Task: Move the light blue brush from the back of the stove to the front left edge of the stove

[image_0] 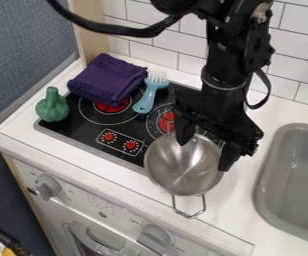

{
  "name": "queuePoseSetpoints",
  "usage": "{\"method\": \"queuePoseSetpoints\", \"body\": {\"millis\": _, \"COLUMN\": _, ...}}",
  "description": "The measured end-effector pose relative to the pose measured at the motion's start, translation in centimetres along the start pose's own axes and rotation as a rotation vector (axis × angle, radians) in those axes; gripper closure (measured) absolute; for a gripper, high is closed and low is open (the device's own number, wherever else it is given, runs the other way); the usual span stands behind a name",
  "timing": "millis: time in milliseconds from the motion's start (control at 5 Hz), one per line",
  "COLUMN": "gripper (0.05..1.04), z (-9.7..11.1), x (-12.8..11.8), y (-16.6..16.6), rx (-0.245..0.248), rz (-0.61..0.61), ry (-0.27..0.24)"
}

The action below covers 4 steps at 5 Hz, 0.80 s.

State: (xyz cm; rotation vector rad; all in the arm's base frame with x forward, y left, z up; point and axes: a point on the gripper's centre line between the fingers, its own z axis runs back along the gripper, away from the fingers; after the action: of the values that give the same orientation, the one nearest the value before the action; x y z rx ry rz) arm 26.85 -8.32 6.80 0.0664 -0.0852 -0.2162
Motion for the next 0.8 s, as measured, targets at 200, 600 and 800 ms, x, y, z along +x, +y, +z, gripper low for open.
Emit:
{"method": "queuePoseSetpoints", "body": {"millis": 200, "gripper": 0.082, "z": -0.7, "x": -0.2, "y": 0.0, "rx": 0.003, "rz": -0.002, "ry": 0.026}}
{"method": "queuePoseSetpoints", "body": {"millis": 600, "gripper": 0.082, "z": 1.9, "x": 3.6, "y": 6.2, "rx": 0.020, "rz": 0.180, "ry": -0.063}}
{"method": "queuePoseSetpoints", "body": {"millis": 800, "gripper": 0.082, "z": 1.0, "x": 5.2, "y": 9.9, "rx": 0.025, "rz": 0.277, "ry": -0.046}}
